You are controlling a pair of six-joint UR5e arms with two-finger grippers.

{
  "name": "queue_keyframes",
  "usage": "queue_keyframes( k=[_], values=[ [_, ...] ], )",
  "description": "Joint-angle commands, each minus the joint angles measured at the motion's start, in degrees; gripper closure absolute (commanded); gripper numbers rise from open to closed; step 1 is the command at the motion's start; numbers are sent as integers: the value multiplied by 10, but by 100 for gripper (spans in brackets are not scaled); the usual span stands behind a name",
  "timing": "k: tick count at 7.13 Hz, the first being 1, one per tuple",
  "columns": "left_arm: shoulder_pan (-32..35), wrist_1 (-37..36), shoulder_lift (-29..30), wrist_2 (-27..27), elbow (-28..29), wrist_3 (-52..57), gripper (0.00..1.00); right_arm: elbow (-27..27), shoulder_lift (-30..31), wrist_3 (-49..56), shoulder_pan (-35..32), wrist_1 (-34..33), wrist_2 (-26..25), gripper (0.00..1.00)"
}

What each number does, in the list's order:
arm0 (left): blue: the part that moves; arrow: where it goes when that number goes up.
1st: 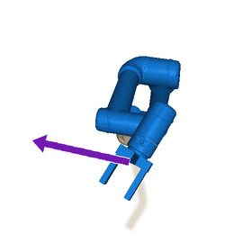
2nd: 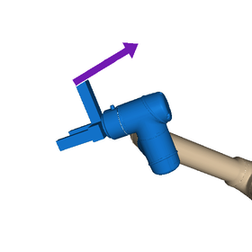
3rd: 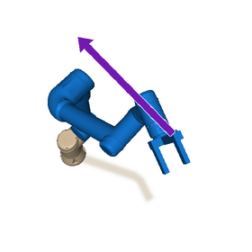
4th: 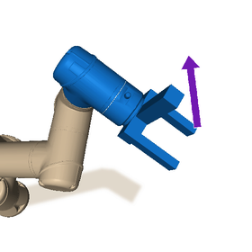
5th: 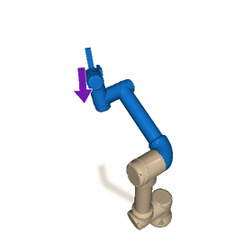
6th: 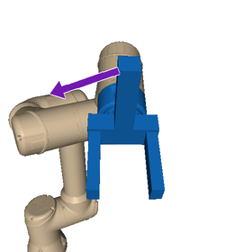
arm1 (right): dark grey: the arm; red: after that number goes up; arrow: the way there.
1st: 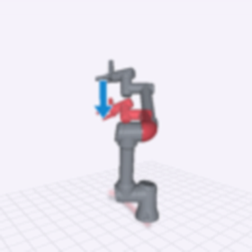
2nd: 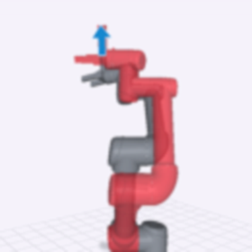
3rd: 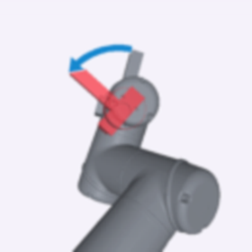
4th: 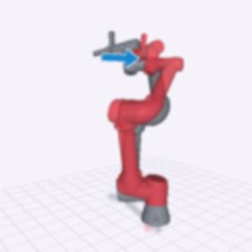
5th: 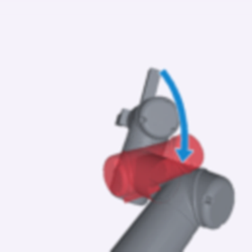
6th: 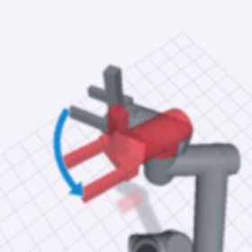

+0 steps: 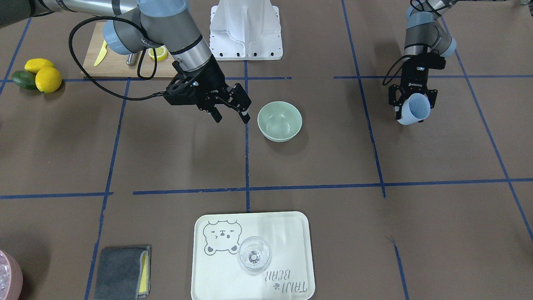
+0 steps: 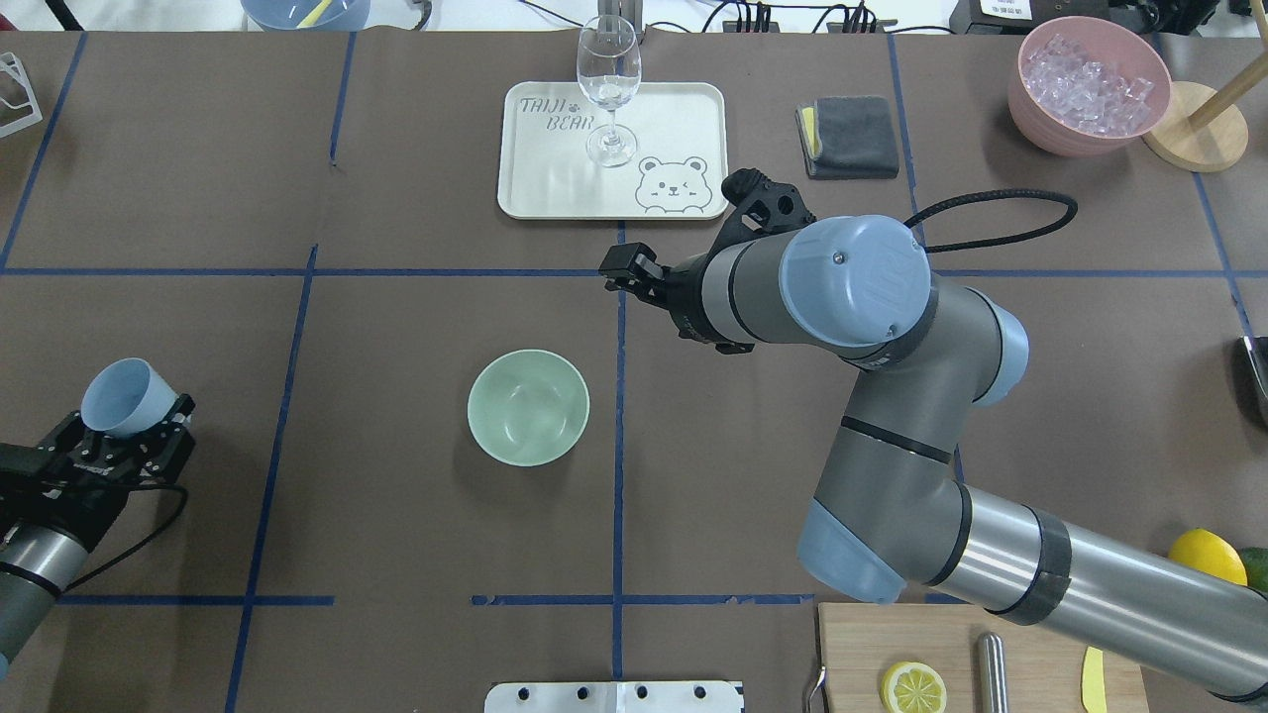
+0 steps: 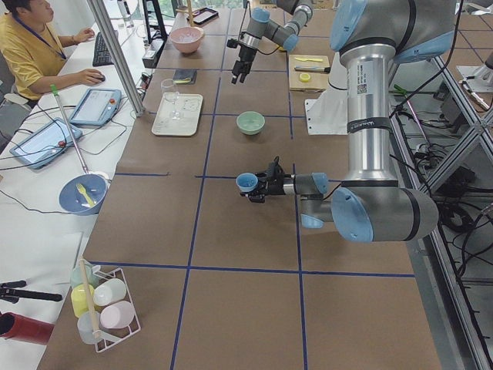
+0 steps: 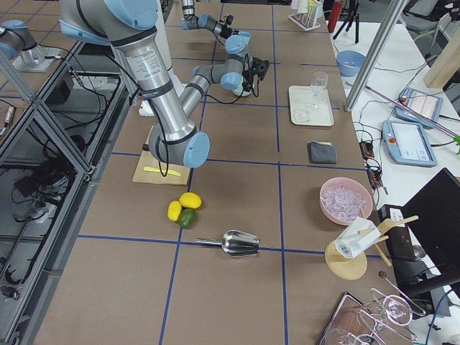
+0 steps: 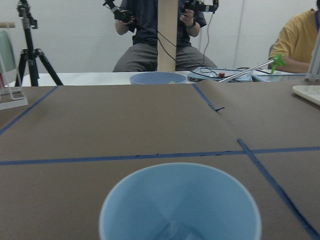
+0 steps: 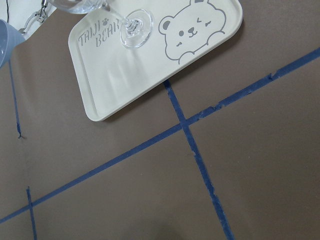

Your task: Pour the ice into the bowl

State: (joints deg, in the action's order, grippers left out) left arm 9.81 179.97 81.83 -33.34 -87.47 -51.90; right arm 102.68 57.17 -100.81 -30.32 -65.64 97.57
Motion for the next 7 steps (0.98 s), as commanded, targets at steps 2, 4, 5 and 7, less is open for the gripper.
queue_keyframes(
  k=[2,4,5,7],
  values=[
    [8,6,93,-6,-11,198,100,22,20,0,-4,2,0,0],
    [6,-30,147,13,-19,323,100,23,27,0,-4,2,0,0],
    [-1,-40,163,32,-23,348,100,24,33,0,-4,2,1,0],
    [-3,-125,186,31,-42,370,100,23,50,1,-12,3,4,0]
  ],
)
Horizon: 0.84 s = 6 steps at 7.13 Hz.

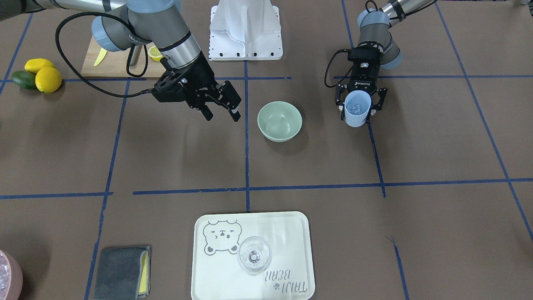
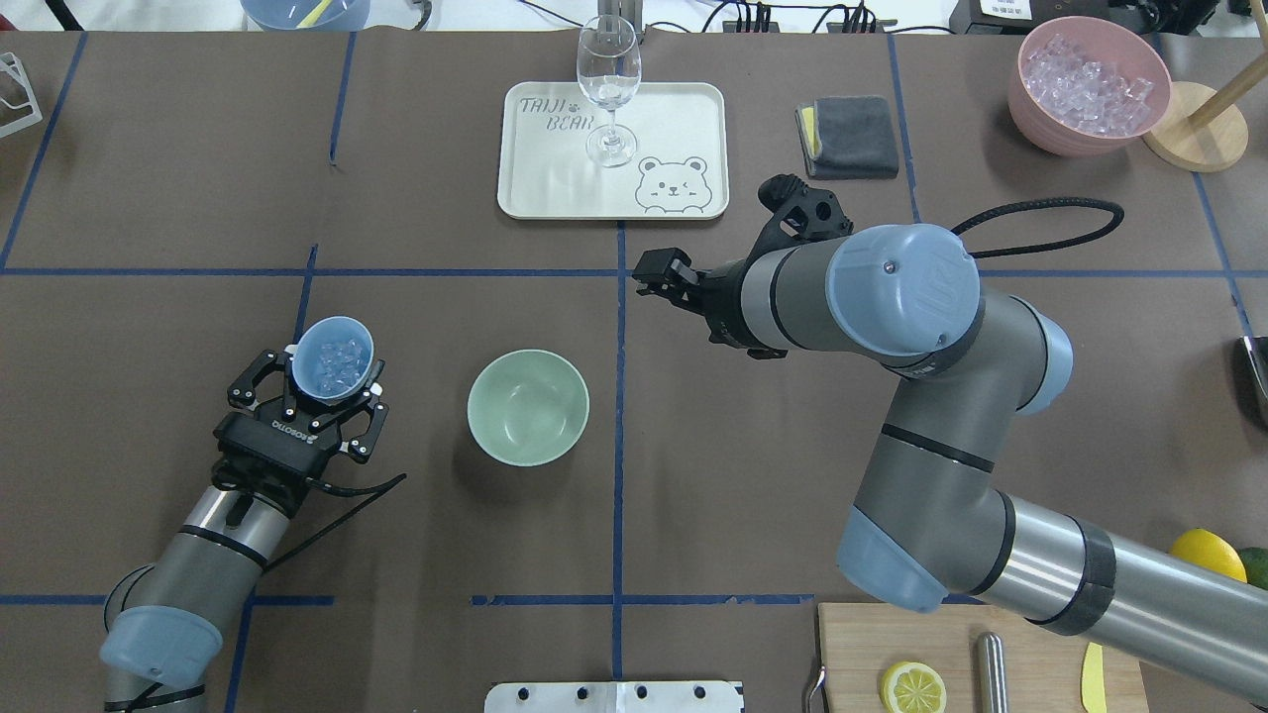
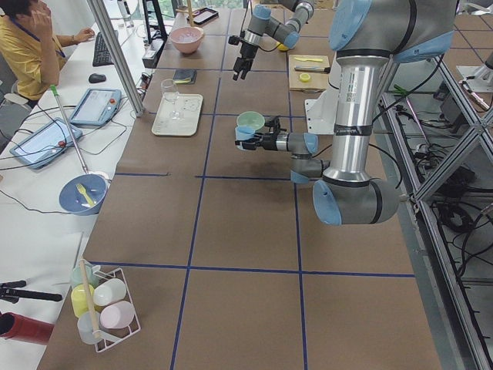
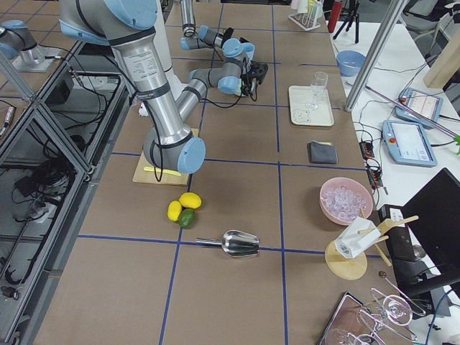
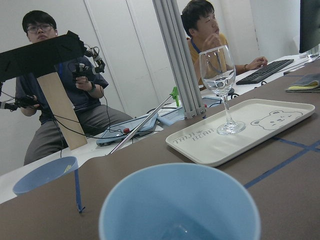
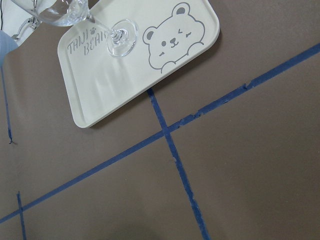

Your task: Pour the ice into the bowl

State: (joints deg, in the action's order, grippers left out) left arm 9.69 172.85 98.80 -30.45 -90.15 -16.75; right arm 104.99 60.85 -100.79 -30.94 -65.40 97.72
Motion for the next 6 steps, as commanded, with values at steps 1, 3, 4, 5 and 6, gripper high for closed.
queue_keyframes(
  k=[1,3,4,5,6],
  values=[
    [-3,-113,53,3,-20,55,100,10,26,9,-14,1,6,0],
    [-13,-164,68,4,-10,72,100,10,31,10,-24,2,5,0],
    [-19,-198,74,36,-14,159,100,10,30,10,-30,1,5,0],
    [-22,-202,74,76,-17,248,100,9,31,10,-37,0,5,0],
    [-27,-203,79,89,-14,328,100,9,31,9,-38,1,5,0]
  ],
)
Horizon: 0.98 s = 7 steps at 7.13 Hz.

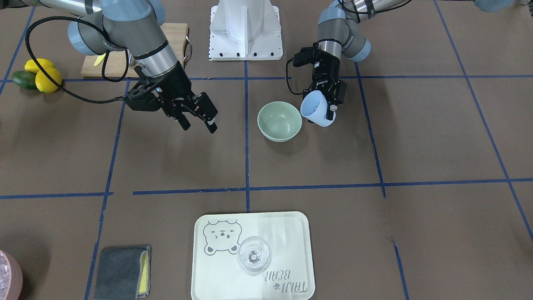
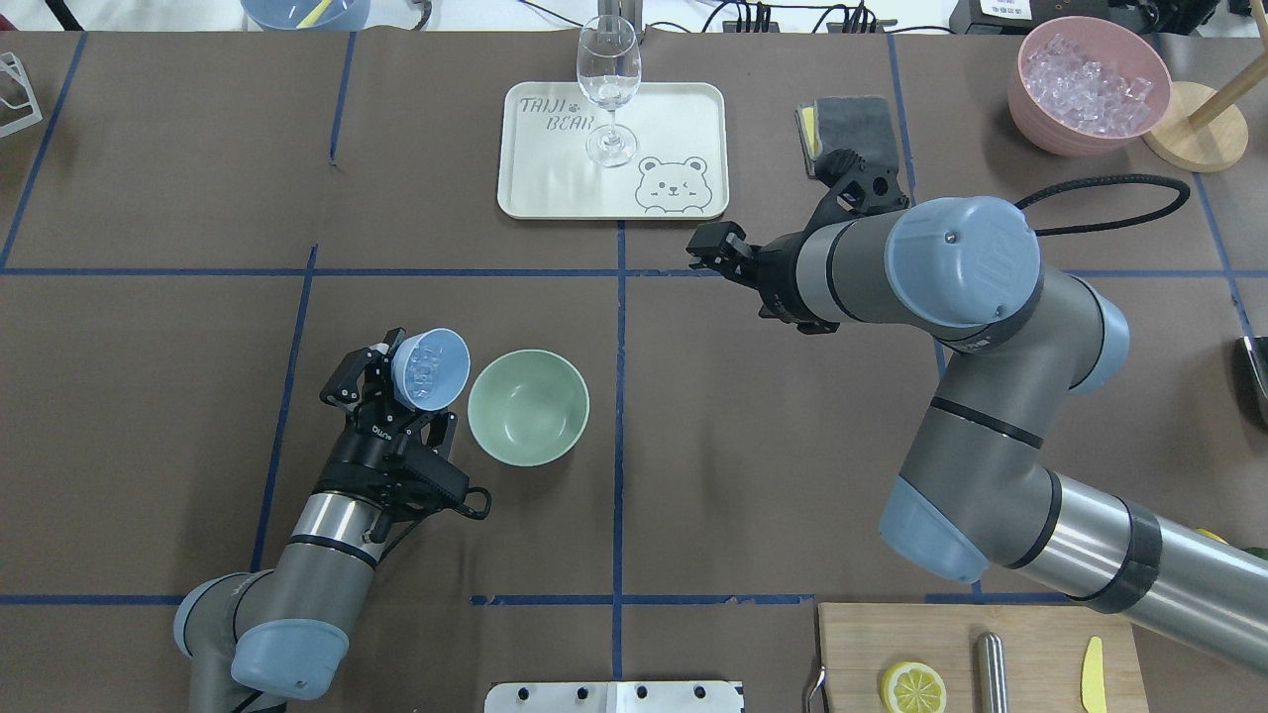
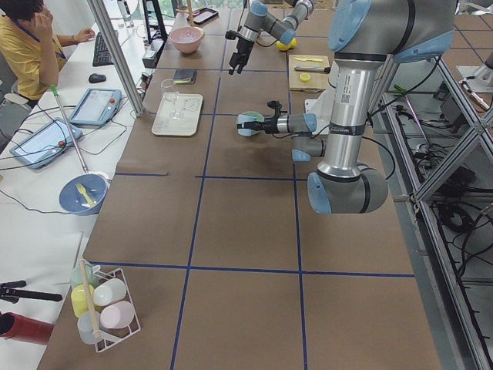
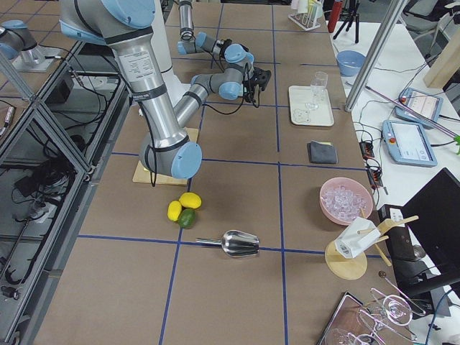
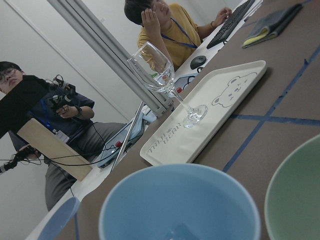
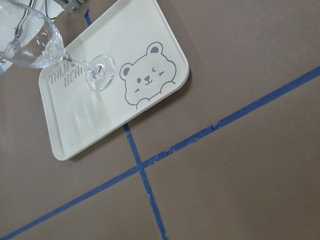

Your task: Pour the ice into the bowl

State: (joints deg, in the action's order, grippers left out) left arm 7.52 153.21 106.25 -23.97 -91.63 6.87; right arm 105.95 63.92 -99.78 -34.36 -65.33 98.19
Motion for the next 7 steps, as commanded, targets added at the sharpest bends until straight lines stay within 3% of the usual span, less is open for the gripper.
queue_keyframes(
  k=[1,4,7],
  values=[
    [-14,-7,5,46,9,139,100,1,0,-2,-6,0,0,0],
    [-68,-7,22,87,8,332,100,1,16,-5,-14,0,1,0],
    [-69,-24,55,132,15,487,100,1,27,-5,-21,-1,3,0]
  ],
)
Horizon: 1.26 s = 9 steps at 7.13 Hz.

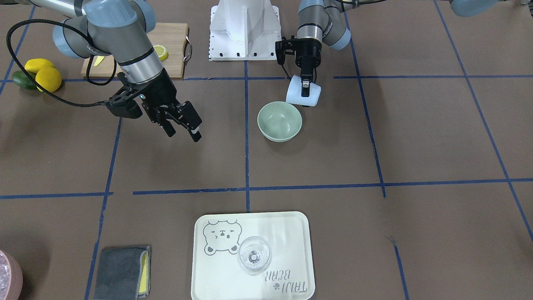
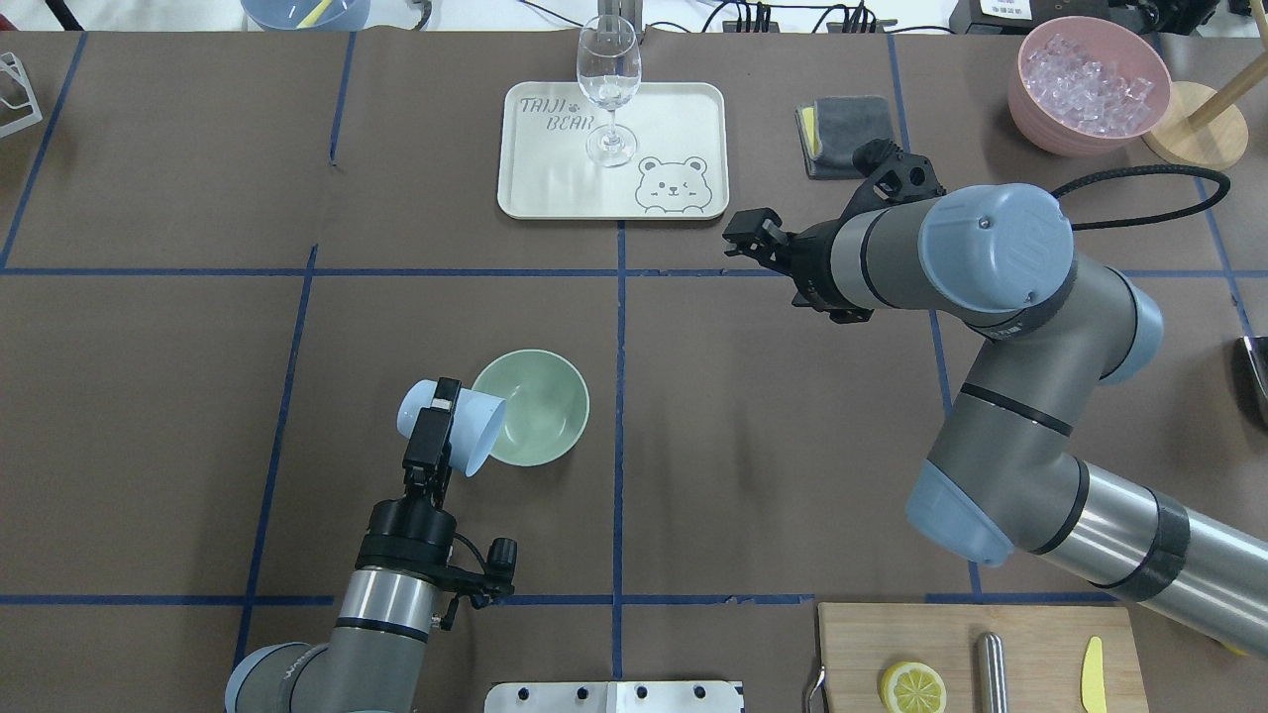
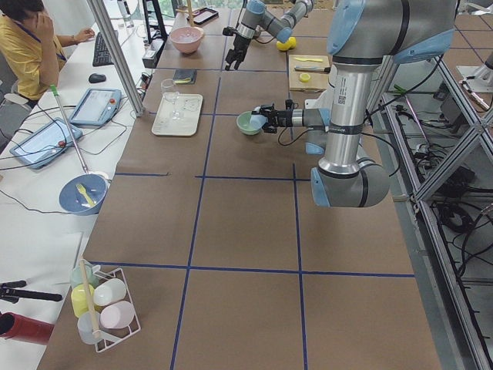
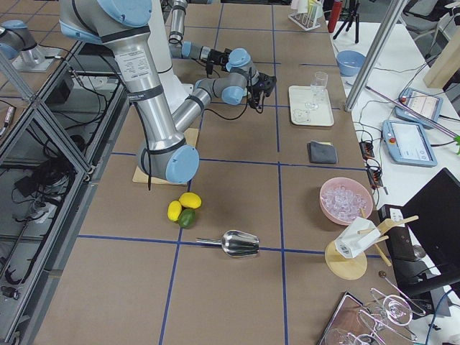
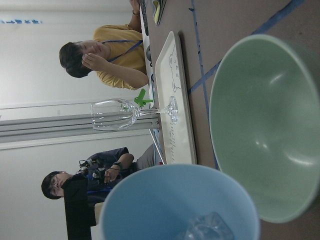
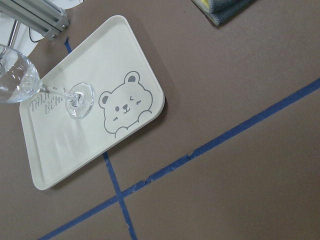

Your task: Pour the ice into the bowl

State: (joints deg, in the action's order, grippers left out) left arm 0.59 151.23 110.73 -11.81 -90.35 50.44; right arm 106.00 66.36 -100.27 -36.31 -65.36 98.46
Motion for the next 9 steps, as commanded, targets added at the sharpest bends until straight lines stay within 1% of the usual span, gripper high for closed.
queue_keyframes(
  k=[1,4,5,7,8,9],
  values=[
    [16,-15,9,6,4,54,100,1,2,-1,-2,1,1,0],
    [42,-100,25,3,6,55,100,3,2,-1,-4,1,2,0],
    [46,-107,25,3,6,55,100,3,2,-1,-5,1,2,0],
    [45,-112,29,5,17,105,100,3,2,-1,-9,1,2,0],
    [45,-103,28,7,18,102,100,2,2,-1,-10,1,2,0],
    [45,-77,29,7,18,94,100,2,2,-1,-14,1,2,0]
  ],
)
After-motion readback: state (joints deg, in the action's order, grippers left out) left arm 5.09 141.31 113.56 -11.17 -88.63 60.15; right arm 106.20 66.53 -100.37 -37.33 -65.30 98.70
